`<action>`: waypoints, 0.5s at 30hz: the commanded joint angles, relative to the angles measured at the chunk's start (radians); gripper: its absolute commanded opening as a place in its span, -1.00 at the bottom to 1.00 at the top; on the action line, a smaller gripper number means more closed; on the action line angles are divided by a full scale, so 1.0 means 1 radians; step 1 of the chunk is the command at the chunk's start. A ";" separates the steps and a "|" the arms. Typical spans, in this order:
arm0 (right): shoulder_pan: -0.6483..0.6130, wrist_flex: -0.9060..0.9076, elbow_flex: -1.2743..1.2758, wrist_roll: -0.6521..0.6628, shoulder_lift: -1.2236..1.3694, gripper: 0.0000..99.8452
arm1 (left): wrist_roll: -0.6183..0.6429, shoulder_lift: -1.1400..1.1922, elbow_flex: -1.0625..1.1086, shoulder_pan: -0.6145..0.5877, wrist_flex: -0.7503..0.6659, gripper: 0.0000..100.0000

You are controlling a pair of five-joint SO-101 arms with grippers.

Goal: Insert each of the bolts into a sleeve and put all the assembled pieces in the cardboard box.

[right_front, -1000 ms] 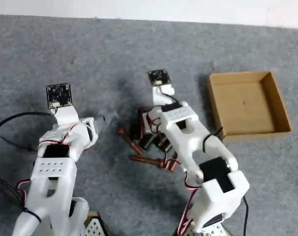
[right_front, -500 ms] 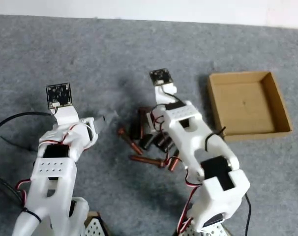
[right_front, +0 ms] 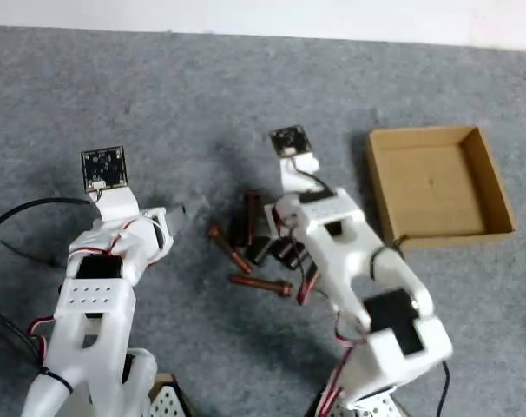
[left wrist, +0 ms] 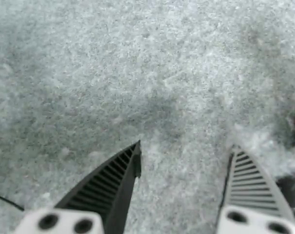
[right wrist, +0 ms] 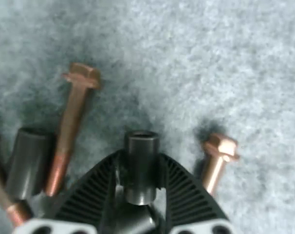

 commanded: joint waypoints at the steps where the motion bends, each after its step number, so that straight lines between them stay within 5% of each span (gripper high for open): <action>1: 0.010 -0.163 0.186 0.014 -0.243 -0.99 | 0.006 0.002 -0.007 -0.007 -0.014 -0.47; 6: 0.024 -0.269 0.398 0.014 -0.472 -0.99 | 0.006 0.007 -0.007 0.013 -0.018 -0.47; 15: 0.088 -0.306 0.575 0.014 -0.727 -0.99 | 0.006 0.001 0.028 0.251 -0.018 -0.47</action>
